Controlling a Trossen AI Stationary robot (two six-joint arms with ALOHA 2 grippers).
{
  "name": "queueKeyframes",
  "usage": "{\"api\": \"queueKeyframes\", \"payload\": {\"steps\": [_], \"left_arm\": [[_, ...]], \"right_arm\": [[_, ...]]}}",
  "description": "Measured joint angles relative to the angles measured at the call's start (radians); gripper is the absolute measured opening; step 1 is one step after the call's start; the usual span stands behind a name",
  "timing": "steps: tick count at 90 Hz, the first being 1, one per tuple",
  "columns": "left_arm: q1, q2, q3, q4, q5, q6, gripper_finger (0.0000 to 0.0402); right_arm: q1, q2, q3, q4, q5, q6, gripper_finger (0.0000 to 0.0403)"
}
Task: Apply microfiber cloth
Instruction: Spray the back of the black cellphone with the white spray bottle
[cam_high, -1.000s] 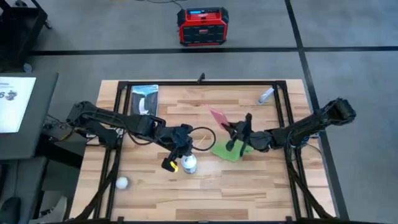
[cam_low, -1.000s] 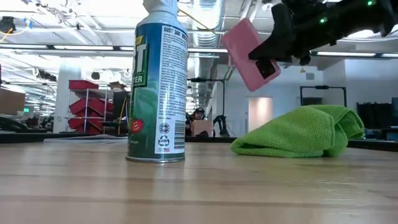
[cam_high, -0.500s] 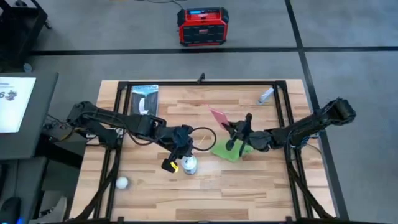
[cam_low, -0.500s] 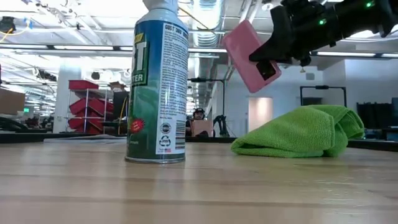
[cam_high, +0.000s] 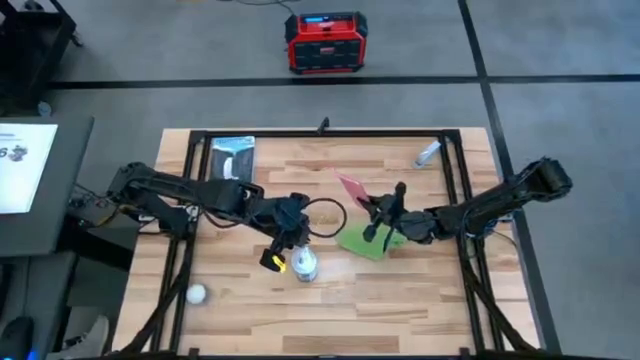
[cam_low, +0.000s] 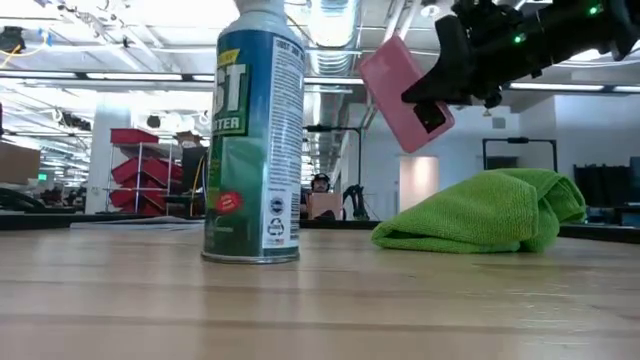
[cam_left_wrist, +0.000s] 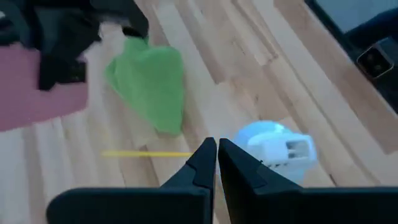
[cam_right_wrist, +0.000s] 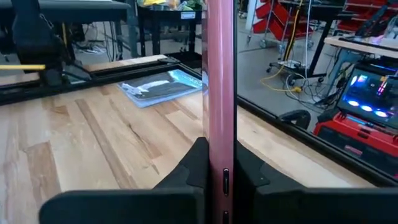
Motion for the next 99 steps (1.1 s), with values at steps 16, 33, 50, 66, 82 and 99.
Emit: {"api": "queueKeyframes", "payload": {"steps": [16, 33, 50, 66, 82, 99], "left_arm": [[0.0, 0.002, 0.0, -0.011, -0.001, -0.006, 0.0], [0.0, 0.0, -0.033, 0.028, 0.028, -0.01, 0.0], [0.003, -0.002, -0.101, 0.069, 0.04, -0.039, 0.0], [0.003, -0.002, -0.105, 0.095, 0.038, -0.022, 0.0], [0.003, 0.001, -0.073, 0.091, 0.039, 0.008, 0.0], [0.003, 0.001, -0.073, 0.09, 0.033, 0.011, 0.0]], "right_arm": [[0.0, 0.0, 0.0, -0.002, 0.0, 0.0, 0.0012], [0.0, 0.0, 0.0, -0.001, 0.0, -0.001, 0.0012], [0.0, 0.0, 0.0, -0.001, 0.0, -0.001, 0.0012], [0.0, 0.0, 0.0, 0.0, 0.0, -0.001, 0.0012], [0.0, 0.0, 0.0, 0.0, 0.0, 0.0, 0.0012], [0.0, 0.0, 0.0, -0.001, 0.0, 0.0, 0.0012]]}}
